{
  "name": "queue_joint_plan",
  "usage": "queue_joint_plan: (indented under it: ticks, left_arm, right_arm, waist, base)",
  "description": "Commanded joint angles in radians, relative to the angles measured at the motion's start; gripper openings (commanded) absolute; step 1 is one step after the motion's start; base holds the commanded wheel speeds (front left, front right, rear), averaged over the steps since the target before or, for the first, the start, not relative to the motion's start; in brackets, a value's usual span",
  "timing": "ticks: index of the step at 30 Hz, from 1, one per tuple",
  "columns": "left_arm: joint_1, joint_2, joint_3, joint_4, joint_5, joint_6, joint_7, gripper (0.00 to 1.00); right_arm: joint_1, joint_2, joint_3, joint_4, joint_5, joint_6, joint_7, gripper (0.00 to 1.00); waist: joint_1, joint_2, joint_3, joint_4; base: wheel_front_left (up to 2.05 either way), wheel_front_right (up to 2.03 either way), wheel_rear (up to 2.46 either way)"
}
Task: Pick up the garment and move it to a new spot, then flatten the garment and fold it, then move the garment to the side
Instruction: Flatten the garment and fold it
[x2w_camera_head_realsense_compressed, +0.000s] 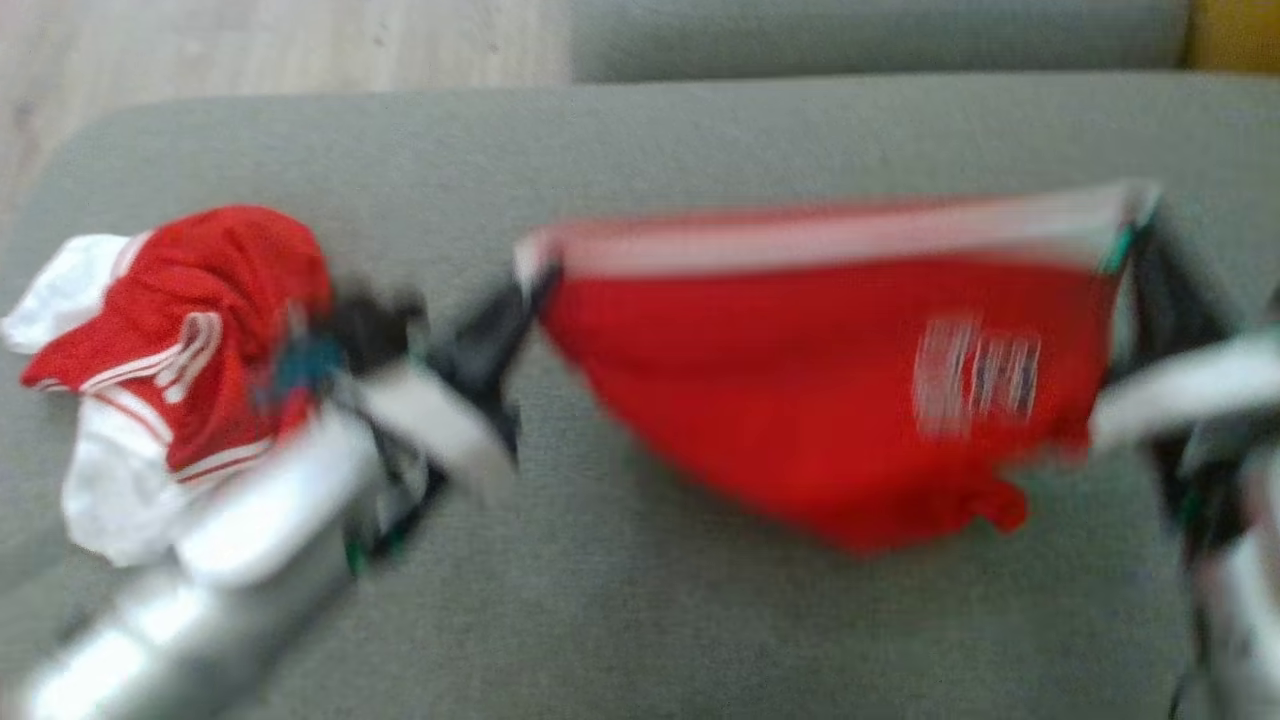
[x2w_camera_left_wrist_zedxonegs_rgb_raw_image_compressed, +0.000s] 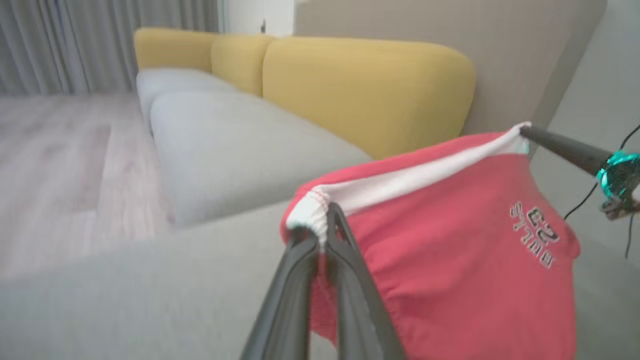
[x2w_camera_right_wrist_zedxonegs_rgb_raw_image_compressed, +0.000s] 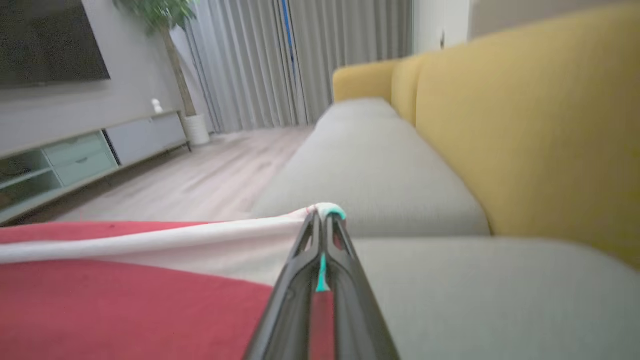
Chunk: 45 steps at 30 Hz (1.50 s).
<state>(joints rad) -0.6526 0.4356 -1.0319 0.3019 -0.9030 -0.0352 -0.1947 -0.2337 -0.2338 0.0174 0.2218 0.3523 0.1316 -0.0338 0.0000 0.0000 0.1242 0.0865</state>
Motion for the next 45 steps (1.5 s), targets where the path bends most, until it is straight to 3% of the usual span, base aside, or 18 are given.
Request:
queue_joint_plan:
  ticks: [1,4,10,17,23,36,41,45]
  left_arm:
    - [-0.196,0.042,0.076,-0.001,0.031,-0.017,0.023,0.0]
    - [-0.378,0.027,0.107,0.051,0.065,-0.043,0.042,0.0]
    - [-0.681,-0.068,0.164,0.171,0.127,-0.073,-0.029,0.0]
    - [-0.705,-0.129,0.19,0.245,0.159,-0.087,-0.065,0.0]
    - [-0.462,-0.128,0.225,0.194,0.196,-0.093,-0.067,0.0]
    - [0.334,-0.096,0.352,-0.037,0.266,-0.083,-0.067,0.0]
    - [0.537,-0.073,0.377,-0.162,0.248,-0.046,-0.067,0.0]
    - [0.598,-0.065,0.38,-0.261,0.223,-0.021,-0.054,0.0]
  right_arm:
    - [-0.186,-0.054,0.001,-0.062,-0.002,-0.001,0.008,0.0]
    - [-0.369,-0.092,-0.016,-0.055,-0.018,-0.001,0.011,0.0]
    - [-0.652,-0.14,-0.038,-0.033,-0.047,-0.001,-0.022,0.0]
    - [-0.686,-0.142,-0.044,-0.046,-0.05,-0.001,-0.032,0.0]
    - [-0.445,-0.076,-0.069,-0.128,-0.007,-0.001,-0.038,0.0]
    - [0.311,0.133,-0.133,-0.421,0.02,-0.001,0.026,0.0]
    - [0.461,0.155,-0.162,-0.545,0.031,-0.001,0.057,0.0]
    - [0.486,0.161,-0.178,-0.606,0.023,-0.001,0.092,0.0]
  waist:
    - [0.0,0.0,0.073,-0.063]
    - [0.0,0.0,0.126,-0.099]
    - [0.0,0.0,0.201,-0.128]
    - [0.0,0.0,0.226,-0.124]
    - [0.0,0.0,0.221,-0.099]
    - [0.0,0.0,0.038,-0.091]
    - [0.0,0.0,0.006,-0.091]
    - [0.0,0.0,0.003,-0.08]
  base:
    - [0.0,0.0,0.0]
    - [0.0,0.0,0.0]
    - [0.0,0.0,0.0]
    - [0.0,0.0,0.0]
    - [0.0,0.0,0.0]
    - [0.0,0.0,0.0]
    - [0.0,0.0,0.0]
    - [0.0,0.0,0.0]
